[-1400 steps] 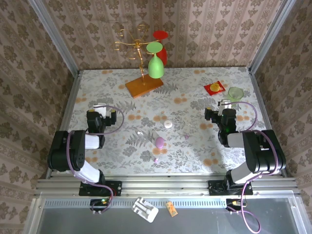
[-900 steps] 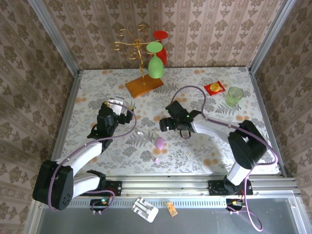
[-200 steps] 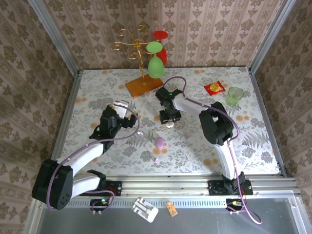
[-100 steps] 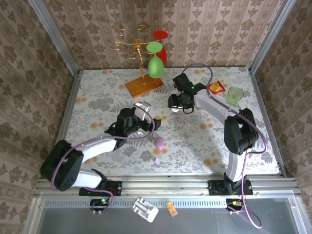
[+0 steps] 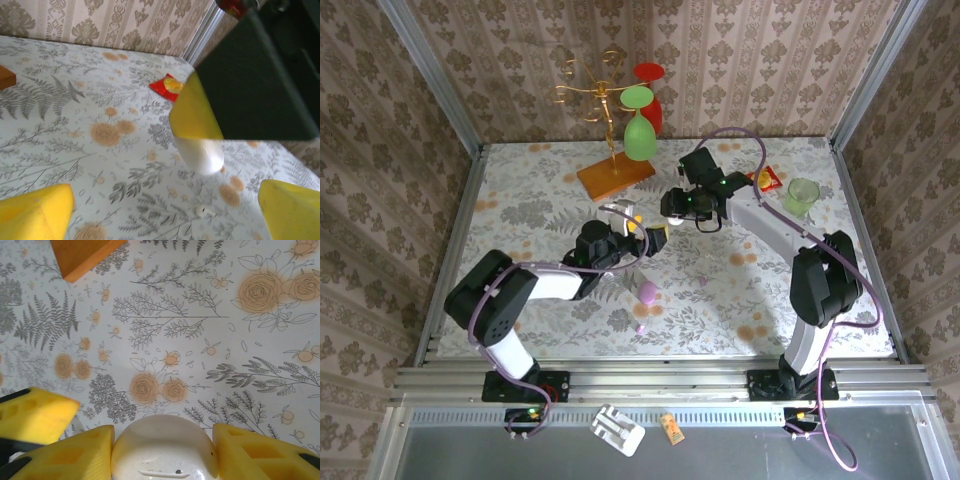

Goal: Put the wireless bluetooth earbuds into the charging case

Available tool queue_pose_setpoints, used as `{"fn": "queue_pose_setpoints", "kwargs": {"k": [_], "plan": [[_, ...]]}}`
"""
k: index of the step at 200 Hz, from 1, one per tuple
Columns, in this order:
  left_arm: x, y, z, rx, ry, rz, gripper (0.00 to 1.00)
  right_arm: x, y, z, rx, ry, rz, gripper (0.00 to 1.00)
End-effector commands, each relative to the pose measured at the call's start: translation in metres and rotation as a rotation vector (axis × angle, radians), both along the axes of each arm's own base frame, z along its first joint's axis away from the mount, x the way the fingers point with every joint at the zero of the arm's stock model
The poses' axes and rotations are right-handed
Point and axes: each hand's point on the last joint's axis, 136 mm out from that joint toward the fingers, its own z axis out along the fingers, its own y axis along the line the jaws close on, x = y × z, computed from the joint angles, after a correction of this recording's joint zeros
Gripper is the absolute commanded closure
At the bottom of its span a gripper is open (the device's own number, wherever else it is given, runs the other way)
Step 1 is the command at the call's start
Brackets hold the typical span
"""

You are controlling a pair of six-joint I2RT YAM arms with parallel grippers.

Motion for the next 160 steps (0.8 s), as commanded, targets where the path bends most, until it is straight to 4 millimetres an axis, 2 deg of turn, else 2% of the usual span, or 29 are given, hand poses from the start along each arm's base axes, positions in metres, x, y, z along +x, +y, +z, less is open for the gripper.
{"fn": "queue_pose_setpoints", "kwargs": {"k": [1, 68, 124, 160], "plan": [[0.001, -0.012, 0.030, -0.143, -0.034, -0.040, 0.10, -0.006, 0.005, 0.019, 0.070, -0.017, 0.010, 0.49], [0.002, -0.026, 0.037, -0.222, -0.037, -0.104, 0.24, -0.012, 0.013, 0.022, 0.127, 0.001, 0.034, 0.49], [0.001, -0.031, 0.038, -0.232, -0.034, -0.132, 0.48, -0.018, 0.013, 0.022, 0.141, 0.013, 0.043, 0.49], [-0.001, -0.035, 0.040, -0.238, -0.034, -0.154, 0.53, -0.016, 0.018, 0.025, 0.166, -0.002, 0.054, 0.49]]}}
